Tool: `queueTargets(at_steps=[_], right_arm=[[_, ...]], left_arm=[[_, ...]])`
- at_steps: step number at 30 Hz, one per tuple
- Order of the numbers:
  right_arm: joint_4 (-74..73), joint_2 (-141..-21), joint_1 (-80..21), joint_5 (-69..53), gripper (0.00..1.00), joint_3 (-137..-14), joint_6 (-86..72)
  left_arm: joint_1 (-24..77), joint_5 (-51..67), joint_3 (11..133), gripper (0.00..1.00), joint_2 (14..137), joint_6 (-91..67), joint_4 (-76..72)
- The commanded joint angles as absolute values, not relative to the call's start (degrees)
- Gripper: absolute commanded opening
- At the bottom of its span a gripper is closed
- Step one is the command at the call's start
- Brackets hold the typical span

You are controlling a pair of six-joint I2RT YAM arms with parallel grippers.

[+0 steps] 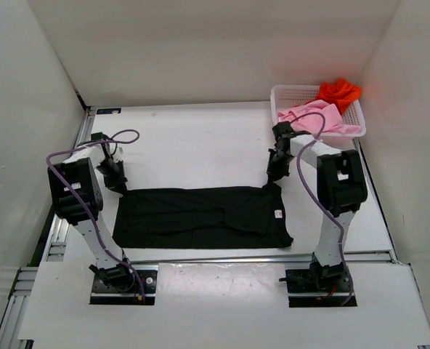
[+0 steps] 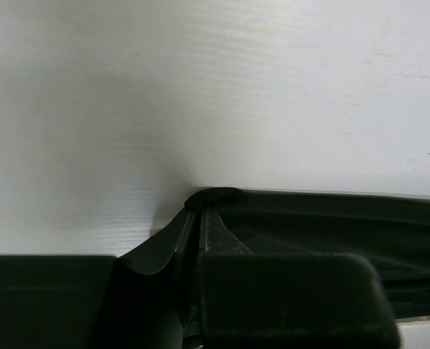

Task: Fold and stack the t-shirts
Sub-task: Rotate the tshirt 90 degrees

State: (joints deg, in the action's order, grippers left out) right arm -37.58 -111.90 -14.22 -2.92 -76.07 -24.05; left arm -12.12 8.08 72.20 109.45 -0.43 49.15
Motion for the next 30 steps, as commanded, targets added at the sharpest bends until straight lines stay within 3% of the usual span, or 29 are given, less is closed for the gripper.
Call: queueTargets(at_steps=[1,6,12,15,19,20,23,26,30], right_arm=[[-40.86,-117.57,-17.39,-2.11,0.02,-81.46,-23.82],[-43.24,-127.42,-19.15,-5.0,0.0,-105.16,-26.54],[-40.09,-144.74,-20.21,-6.06,0.0,-135.73,-33.74],[-29.48,-148.27,-20.21,-3.97,0.0,-138.87,-39.1],[-13.92,-149.32,-20.21,-2.55,0.22,-140.79,-44.21],[-13.02,-149.33,-20.21,-2.55,0.36,-141.5,-44.21],[-13.01,-145.21,-20.21,-3.95,0.64,-138.97,-38.35],[-17.73,-137.13,-20.21,-1.59,0.74,-130.89,-33.77],[-26.26,-126.67,-20.21,5.96,0.77,-124.99,-28.04]], left_arm=[[-14.67,5.98,70.05,0.18,106.88,0.0,50.1],[-17.31,5.98,68.47,0.19,105.82,0.0,50.62],[-17.84,7.99,66.36,0.31,105.29,0.0,51.94],[-17.84,9.57,68.28,0.34,106.87,0.0,53.43],[-17.84,9.58,69.78,0.38,108.19,0.0,54.84],[-17.84,9.58,70.31,0.4,108.8,0.0,55.45],[-17.84,9.58,70.31,0.49,108.81,0.0,55.46],[-17.84,10.11,70.31,0.6,107.75,0.0,54.94],[-17.84,10.11,68.99,0.65,105.56,0.0,53.53]])
